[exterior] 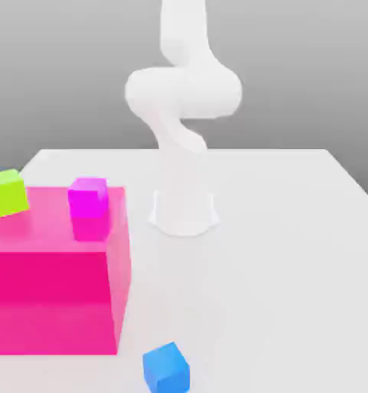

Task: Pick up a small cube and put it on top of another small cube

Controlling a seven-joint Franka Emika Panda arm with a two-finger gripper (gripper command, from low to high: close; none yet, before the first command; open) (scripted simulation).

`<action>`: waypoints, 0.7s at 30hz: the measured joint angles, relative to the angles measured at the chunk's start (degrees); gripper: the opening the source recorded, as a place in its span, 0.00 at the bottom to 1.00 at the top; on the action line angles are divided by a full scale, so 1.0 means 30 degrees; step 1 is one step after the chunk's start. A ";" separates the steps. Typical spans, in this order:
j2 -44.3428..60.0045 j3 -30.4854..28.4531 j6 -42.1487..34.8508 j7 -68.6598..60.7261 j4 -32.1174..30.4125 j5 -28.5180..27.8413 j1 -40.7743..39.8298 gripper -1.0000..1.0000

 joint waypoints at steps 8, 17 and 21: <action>0.5636 0.1304 0.2237 0.5405 -0.0935 0.0124 -0.1659 0.50; 1.1883 0.2204 0.4701 1.2020 -0.1967 -0.0676 -0.2860 0.50; 1.4669 0.2044 0.5801 1.5041 -0.2426 -0.1139 -0.2915 0.50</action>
